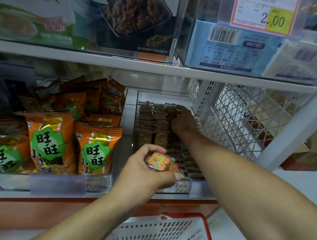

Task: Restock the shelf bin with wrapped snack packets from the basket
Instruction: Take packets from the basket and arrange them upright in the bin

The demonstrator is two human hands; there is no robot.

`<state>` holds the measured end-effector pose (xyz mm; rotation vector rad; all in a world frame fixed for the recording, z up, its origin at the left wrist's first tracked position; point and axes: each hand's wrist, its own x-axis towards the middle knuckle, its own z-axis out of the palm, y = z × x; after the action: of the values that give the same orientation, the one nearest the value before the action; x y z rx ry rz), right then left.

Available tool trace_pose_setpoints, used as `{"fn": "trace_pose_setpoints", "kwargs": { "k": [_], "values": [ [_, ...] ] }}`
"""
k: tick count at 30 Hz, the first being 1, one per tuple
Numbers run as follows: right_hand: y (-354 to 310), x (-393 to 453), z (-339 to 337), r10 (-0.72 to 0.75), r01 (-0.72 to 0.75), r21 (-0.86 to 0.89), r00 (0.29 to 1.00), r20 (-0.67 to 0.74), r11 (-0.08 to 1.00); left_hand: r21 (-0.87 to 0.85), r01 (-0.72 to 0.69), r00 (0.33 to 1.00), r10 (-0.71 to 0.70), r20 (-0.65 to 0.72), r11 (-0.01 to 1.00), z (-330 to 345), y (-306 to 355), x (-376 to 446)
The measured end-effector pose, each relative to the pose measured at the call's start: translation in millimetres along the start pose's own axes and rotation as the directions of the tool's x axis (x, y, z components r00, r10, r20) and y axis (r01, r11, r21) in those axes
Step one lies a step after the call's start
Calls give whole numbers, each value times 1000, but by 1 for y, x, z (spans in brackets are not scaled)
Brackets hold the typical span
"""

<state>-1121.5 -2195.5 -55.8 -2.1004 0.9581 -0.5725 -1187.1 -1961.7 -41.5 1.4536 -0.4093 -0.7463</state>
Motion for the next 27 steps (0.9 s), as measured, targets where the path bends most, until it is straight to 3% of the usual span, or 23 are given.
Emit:
{"fn": "trace_pose_setpoints", "kwargs": {
  "k": [5, 9, 12, 14, 16, 20, 22, 25, 27],
  "values": [
    [-5, -9, -29, -48, 49, -23, 998, 27, 999, -98, 3, 999, 0, 33, 995, -1, 8, -6],
    [-30, -60, -60, -282, 283, -6, 958, 48, 959, -130, -61, 998, 65, 25, 990, -1, 15, -13],
    [-44, -123, -89, -295, 298, 24, 927, 233, 954, -93, -127, 991, 129, 20, 988, -2, 19, -21],
    [-43, -161, -107, -227, 229, 47, 882, 414, 972, -28, -170, 985, 171, 26, 985, -3, 20, -26],
    [-39, -186, -116, -142, 62, 168, 840, 524, 984, 88, -227, 973, 221, 64, 970, -2, 20, -34],
    [-26, -199, -118, -33, -164, 303, 833, 552, 939, 208, -285, 954, 256, 155, 936, 2, 20, -45],
    [-23, -199, -121, -24, -265, 401, 810, 586, 877, 104, -243, 961, 224, 164, 964, 1, 22, -46],
    [-20, -200, -127, 19, -462, 549, 777, 630, 697, -208, -80, 978, 117, 172, 975, -2, 25, -42],
    [-18, -201, -128, 55, -571, 578, 738, 672, 583, -229, -96, 974, 138, 177, 969, -5, 25, -41]
  ]
}}
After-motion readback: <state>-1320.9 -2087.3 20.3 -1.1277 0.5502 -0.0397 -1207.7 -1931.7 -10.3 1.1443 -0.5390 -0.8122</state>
